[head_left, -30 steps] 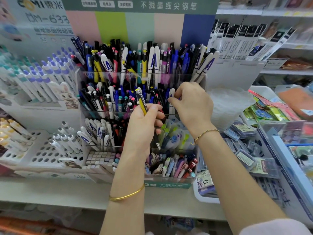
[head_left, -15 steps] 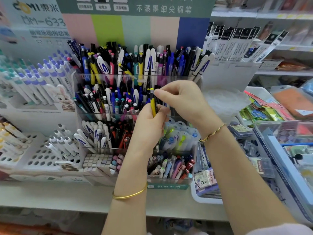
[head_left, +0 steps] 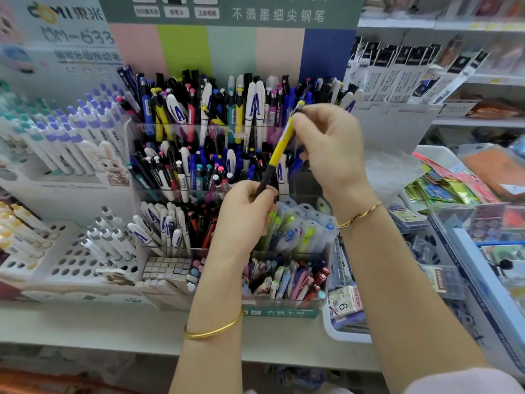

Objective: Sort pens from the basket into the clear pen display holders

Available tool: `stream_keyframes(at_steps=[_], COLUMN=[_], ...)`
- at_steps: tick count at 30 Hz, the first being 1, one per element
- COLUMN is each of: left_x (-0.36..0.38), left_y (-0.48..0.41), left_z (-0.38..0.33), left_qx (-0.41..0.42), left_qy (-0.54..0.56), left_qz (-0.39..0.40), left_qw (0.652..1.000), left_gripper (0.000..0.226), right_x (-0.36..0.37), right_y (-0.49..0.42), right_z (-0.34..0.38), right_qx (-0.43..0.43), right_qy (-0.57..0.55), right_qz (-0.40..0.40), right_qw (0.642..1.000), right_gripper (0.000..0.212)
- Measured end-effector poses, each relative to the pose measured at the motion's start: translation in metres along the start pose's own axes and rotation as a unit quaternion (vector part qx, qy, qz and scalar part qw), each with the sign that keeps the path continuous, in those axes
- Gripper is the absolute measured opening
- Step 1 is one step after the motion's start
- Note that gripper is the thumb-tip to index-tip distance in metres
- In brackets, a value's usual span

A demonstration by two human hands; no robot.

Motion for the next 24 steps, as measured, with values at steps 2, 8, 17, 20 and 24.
stream_keyframes(at_steps=[2, 8, 17, 20, 24], left_x=[-0.004, -0.009, -0.008, -0.009, -0.011], left_y=[0.001, 0.000, -0.001, 0.000, -0.001], left_z=[0.001, 0.005, 0.005, 0.003, 0.003], left_qx=[-0.012, -0.023, -0.025, -0.019, -0.016], left_qy=[-0.009, -0.014, -0.018, -0.025, -0.030], left_qz=[-0.015, -0.035, -0.033, -0.034, -0.039], left_qw=[1.000, 0.999, 0.999, 0.999, 0.999], left_gripper=[0.009, 0.008, 0.007, 0.007, 0.007], right_x=[-0.003, 0.008, 0.019, 0.019, 0.017], right_y=[-0.004, 0.004, 0.020, 0.021, 0.026], right_z=[-0.001, -0.006, -0.026, -0.034, -0.040], right_qx=[-0.027, -0.107, -0.208, -0.216, -0.203], right_qy=[-0.001, 0.120, 0.279, 0.308, 0.325], right_qz=[-0.057, -0.037, 0.025, 0.020, 0.021], right_qw=[0.998, 0.986, 0.937, 0.926, 0.923], right_gripper=[0.008, 0.013, 0.022, 0.007, 0.007])
Point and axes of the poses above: each hand's wrist, its own y-axis away from the middle knuckle, its own x-axis out of the palm, z = x × y, the point moved 2 cm from there along -y, towards the middle knuckle, and after that the axes turned 11 degrees about -x, right-handed, at the moved point
